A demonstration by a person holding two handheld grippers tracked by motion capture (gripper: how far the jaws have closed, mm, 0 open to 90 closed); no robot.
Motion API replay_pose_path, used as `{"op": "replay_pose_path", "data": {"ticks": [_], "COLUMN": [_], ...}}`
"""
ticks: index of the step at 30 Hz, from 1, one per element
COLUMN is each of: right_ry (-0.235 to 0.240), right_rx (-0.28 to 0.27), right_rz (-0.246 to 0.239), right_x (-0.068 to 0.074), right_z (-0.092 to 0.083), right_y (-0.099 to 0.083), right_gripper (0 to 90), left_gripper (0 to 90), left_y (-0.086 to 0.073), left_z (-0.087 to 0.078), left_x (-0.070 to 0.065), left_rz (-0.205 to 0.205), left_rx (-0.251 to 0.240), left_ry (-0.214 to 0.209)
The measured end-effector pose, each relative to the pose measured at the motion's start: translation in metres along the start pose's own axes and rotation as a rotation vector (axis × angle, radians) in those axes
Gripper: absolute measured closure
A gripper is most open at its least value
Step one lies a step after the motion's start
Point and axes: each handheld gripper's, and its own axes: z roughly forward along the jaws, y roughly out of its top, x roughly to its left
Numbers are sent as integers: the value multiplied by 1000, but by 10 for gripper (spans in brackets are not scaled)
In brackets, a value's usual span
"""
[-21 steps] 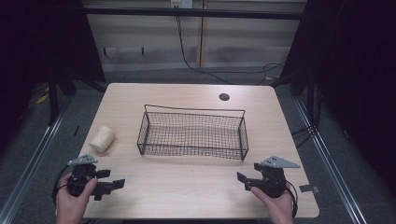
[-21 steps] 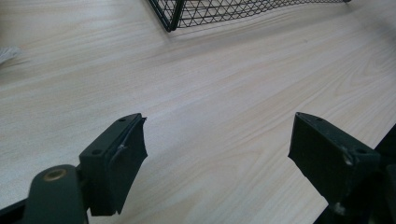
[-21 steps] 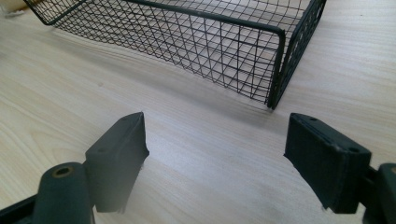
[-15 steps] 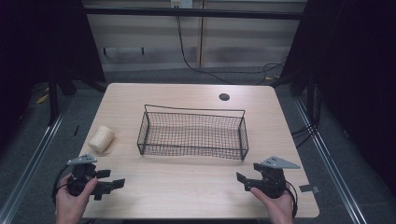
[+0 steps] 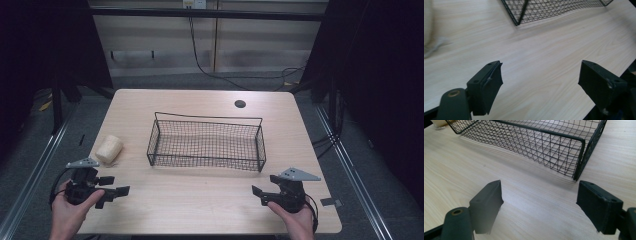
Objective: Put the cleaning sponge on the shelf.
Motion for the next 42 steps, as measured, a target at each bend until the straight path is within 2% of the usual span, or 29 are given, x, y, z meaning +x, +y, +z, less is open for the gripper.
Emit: {"op": "replay_pose_path", "data": {"ticks": [1, 4, 5, 7, 8, 10, 11, 13, 16, 18, 20, 25, 27, 28, 31, 38, 42], "right_ry": [3, 2, 7, 8, 9, 14, 18, 18, 18, 18, 19, 22, 23, 23, 24, 29, 30], "right_rx": [1, 4, 5, 5, 4, 8, 11, 16, 18, 19, 20, 22, 23, 23, 23, 30, 32], "right_rz": [-2, -1, -1, -5, -4, -2, -2, -1, -3, 0, 1, 1, 1, 1, 1, 2, 1], "right_x": [0, 1, 1, 1, 1, 1, 1, 2, 2, 2, 1, 2, 2, 2, 1, 2, 2], "right_z": [0, 0, 1, 1, 1, 1, 2, 2, 2, 2, 2, 3, 4, 4, 4, 4, 4], "right_y": [0, 0, 0, 0, 0, 0, 0, 0, 0, 0, 0, -1, -1, -1, -1, -1, -1], "right_gripper": [202, 202, 202, 200, 200, 200, 200, 198, 198, 197, 196, 194, 193, 193, 192, 185, 183], "left_gripper": [197, 202, 204, 215, 215, 215, 215, 215, 216, 216, 216, 216, 216, 216, 208, 188, 185], "left_y": [5, 10, 17, 22, 27, 29, 37, 43, 48, 51, 56, 64, 65, 69, 74, 87, 90], "left_z": [-2, -5, -8, -10, -12, -12, -13, -12, -11, -9, -8, -4, -3, -2, 0, 1, 3], "left_x": [3, 7, 8, 9, 9, 9, 10, 13, 17, 20, 26, 36, 39, 44, 51, 60, 64], "left_rz": [4, -6, 20, 30, 48, 49, 74, 85, 81, 71, 76, 68, 63, 66, 60, 58, 33], "left_rx": [15, 12, 24, 27, 40, 44, 73, 86, 101, 104, 135, 175, 175, 199, 224, 241, 243], "left_ry": [11, 6, 12, 17, 34, 44, 52, 57, 64, 83, 70, 92, 106, 108, 123, 139, 149]}}
